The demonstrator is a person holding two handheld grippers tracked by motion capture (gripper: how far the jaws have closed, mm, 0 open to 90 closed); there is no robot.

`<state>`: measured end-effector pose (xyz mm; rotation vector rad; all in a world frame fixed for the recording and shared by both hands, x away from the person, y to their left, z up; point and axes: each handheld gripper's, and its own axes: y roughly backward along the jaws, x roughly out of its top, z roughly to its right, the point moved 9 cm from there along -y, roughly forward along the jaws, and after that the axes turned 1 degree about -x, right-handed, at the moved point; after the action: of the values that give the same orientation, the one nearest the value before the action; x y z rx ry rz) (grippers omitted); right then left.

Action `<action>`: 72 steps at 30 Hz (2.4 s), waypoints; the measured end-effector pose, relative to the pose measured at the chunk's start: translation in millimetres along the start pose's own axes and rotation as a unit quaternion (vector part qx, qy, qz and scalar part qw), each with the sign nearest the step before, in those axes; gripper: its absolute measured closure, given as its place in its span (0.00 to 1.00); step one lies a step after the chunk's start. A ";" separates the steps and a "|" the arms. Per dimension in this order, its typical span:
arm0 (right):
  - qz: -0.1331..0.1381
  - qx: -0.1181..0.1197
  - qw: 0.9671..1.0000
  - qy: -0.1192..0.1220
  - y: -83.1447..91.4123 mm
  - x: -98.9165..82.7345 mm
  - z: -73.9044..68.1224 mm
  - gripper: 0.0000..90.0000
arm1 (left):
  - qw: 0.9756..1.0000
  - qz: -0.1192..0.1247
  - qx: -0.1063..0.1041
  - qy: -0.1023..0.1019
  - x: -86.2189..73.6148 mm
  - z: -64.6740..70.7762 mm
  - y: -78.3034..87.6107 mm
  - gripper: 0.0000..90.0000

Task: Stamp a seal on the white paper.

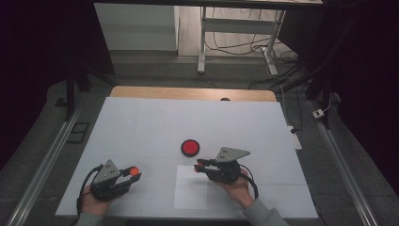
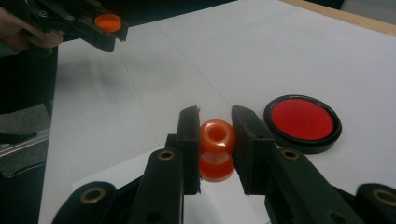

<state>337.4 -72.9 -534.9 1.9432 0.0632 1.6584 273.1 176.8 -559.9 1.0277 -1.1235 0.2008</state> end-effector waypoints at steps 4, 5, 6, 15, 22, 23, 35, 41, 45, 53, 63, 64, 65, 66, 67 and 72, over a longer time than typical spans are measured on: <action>-0.003 0.005 1.000 0.001 -0.6 -1.9 -3.5 0.81 | 1.000 -0.001 0.000 0.000 0.0 0.4 -0.3 0.73; -0.005 0.005 1.000 0.001 -0.9 -2.6 -4.3 0.81 | 1.000 -0.001 0.000 0.000 0.0 0.4 -0.4 0.73; -0.004 0.007 1.000 0.001 -1.6 -2.9 -5.2 0.81 | 1.000 -0.001 0.000 0.000 0.0 0.4 -0.4 0.73; -0.017 0.021 1.000 0.005 -6.0 -8.1 -14.0 0.81 | 1.000 -0.001 0.000 0.000 -0.1 0.4 -0.3 0.73; -0.036 0.028 0.999 0.014 -12.5 -14.3 -20.4 0.80 | 1.000 0.000 0.000 -0.001 0.1 0.5 -0.3 0.73; -0.039 0.029 0.999 0.015 -13.2 -15.3 -21.3 0.80 | 1.000 -0.001 0.000 -0.001 0.1 0.4 -0.3 0.73; -0.064 0.028 0.997 0.020 -20.2 -23.2 -23.7 0.80 | 1.000 -0.002 -0.001 -0.001 -0.2 1.0 -1.1 0.73; -0.074 0.027 0.997 0.025 -22.9 -27.0 -24.8 0.80 | 1.000 -0.002 -0.002 -0.001 -0.4 1.2 -1.3 0.73; -0.078 0.027 0.996 0.027 -24.2 -28.7 -25.3 0.80 | 1.000 -0.003 -0.003 -0.001 -0.5 1.3 -1.4 0.73; -0.084 0.028 0.996 0.029 -26.1 -31.3 -25.7 0.80 | 1.000 -0.004 -0.004 -0.002 -0.7 1.3 -1.7 0.73; -0.089 0.025 0.995 0.031 -27.8 -33.6 -25.4 0.80 | 1.000 -0.005 -0.004 -0.002 -1.3 0.9 -2.0 0.73; -0.091 0.025 0.995 0.032 -27.7 -33.9 -25.1 0.80 | 1.000 -0.005 -0.005 -0.002 -1.3 0.9 -2.0 0.73; -0.091 0.024 0.995 0.032 -27.8 -34.1 -24.9 0.80 | 1.000 -0.005 -0.004 -0.002 -1.3 1.0 -1.9 0.73; -0.092 0.024 0.995 0.032 -27.9 -34.3 -24.6 0.80 | 1.000 -0.005 -0.004 -0.002 -1.2 1.0 -1.9 0.73; -0.092 0.023 0.995 0.032 -28.1 -34.5 -24.4 0.80 | 1.000 -0.005 -0.004 -0.002 -1.2 1.0 -1.9 0.73; -0.095 0.023 0.995 0.033 -30.3 -36.2 -24.1 0.80 | 1.000 -0.006 -0.005 -0.002 -1.2 1.1 -2.0 0.73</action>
<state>316.9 -52.4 -579.4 1.8537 0.3052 1.6064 273.0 175.3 -562.1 1.0266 -1.1215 0.1844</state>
